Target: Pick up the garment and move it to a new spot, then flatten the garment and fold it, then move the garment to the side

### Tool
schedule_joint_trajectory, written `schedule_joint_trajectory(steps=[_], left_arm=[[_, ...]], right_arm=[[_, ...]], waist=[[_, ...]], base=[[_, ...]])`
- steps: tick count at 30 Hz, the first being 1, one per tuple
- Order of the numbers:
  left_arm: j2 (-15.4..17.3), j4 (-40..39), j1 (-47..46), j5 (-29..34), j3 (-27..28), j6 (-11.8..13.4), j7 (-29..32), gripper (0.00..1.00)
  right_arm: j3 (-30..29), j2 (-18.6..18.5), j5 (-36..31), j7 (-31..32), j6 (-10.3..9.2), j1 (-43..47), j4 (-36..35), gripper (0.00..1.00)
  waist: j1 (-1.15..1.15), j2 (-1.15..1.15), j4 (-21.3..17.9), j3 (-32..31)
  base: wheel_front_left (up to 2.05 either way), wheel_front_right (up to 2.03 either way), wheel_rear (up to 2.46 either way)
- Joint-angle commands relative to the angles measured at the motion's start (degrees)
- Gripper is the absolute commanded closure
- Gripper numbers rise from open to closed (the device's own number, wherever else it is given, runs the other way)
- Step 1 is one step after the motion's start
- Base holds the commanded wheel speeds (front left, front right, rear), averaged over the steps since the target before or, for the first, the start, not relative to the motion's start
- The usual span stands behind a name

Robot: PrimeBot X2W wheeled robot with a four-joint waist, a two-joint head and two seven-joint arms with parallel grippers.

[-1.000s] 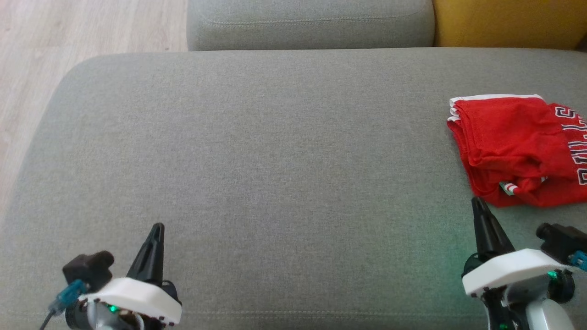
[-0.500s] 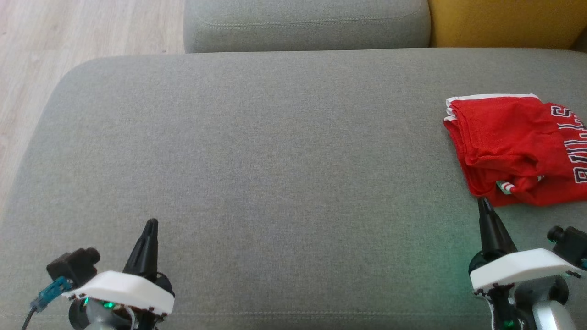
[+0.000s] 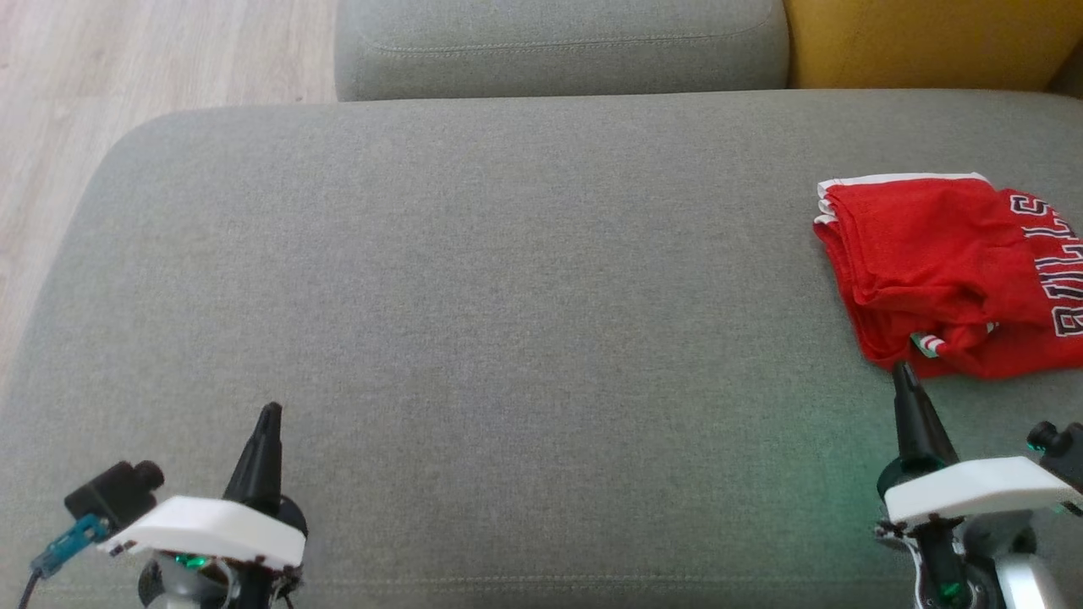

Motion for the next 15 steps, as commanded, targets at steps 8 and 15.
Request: schedule_joint_trajectory(steps=[8, 15], left_arm=[[-0.08, -1.26, -3.89, -5.86, 2.79, -0.91, 1.34, 1.0], [-0.55, -0.95, -4.32, -10.32, 3.87, -1.3, 2.35, 1.0]], right_arm=[[-0.17, -0.59, 6.24, 0.27, -0.02, -3.47, -1.01, 1.0], [-0.48, -0.61, 10.86, 0.46, -0.02, -3.84, -0.45, 1.0]], waist=[[0.0, 0.0, -0.24, -0.13], [0.0, 0.0, -0.45, -0.24]], base=[[0.0, 0.0, 0.0], [0.0, 0.0, 0.0]])
